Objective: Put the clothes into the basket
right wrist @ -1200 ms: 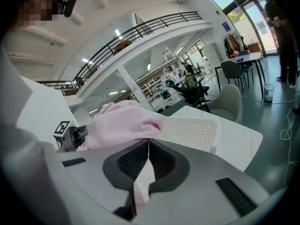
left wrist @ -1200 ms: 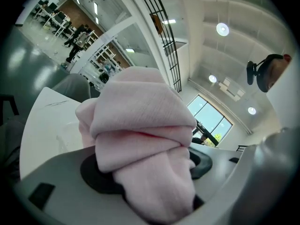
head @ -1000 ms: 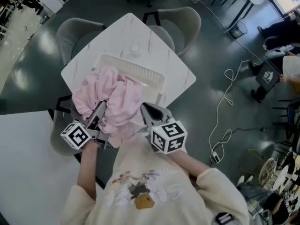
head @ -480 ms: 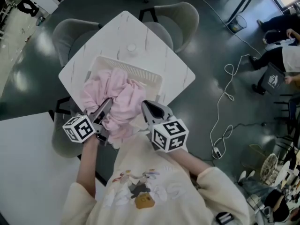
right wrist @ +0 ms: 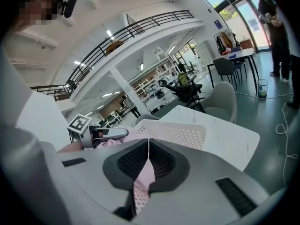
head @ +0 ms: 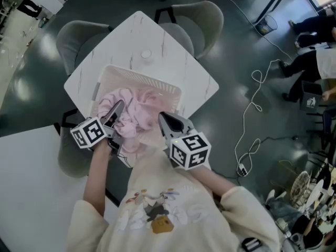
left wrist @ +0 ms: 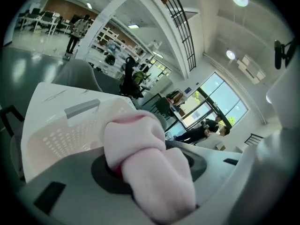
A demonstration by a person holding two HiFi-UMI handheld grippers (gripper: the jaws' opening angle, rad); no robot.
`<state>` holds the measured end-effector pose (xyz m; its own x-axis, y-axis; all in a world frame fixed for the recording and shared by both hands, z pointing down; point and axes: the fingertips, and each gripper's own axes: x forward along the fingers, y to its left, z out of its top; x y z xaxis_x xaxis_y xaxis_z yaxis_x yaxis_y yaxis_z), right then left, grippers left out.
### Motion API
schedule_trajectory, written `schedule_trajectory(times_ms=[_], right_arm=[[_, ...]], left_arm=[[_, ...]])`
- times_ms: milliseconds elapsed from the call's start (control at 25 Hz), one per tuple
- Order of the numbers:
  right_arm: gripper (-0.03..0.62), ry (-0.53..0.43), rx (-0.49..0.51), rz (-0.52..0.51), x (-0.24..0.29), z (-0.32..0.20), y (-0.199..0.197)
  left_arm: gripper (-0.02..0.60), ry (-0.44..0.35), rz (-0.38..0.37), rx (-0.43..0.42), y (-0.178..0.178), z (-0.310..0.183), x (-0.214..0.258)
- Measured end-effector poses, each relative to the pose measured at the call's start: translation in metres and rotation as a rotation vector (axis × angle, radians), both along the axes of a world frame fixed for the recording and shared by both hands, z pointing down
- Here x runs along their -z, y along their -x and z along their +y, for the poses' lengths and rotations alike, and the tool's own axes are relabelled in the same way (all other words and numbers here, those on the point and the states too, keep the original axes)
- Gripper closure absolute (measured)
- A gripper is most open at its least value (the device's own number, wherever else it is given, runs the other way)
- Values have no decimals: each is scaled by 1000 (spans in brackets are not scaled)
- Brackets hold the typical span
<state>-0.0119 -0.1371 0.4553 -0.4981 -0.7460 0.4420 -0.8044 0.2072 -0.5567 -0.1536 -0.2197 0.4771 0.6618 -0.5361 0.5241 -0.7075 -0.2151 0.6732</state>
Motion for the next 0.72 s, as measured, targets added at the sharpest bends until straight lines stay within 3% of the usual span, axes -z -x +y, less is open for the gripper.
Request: schedule_trajectory(times_ms=[120,320,520,720], right_arm=[[585,5,-2,-1,0,-3,-4],[586,14,-6,-2,-3,-8,-8],[586,17,-2,-5,-3,-12,-11],[586,16,4,-12,-6,-18,-9]], left_arm=[[364,29,28,29,-1,-8,-4],[364,39,10,7,-7,-11,-10],[360,-12,-34,-28,-17,-10,-3],[253,-93,-66,-93,-25,-7,11]])
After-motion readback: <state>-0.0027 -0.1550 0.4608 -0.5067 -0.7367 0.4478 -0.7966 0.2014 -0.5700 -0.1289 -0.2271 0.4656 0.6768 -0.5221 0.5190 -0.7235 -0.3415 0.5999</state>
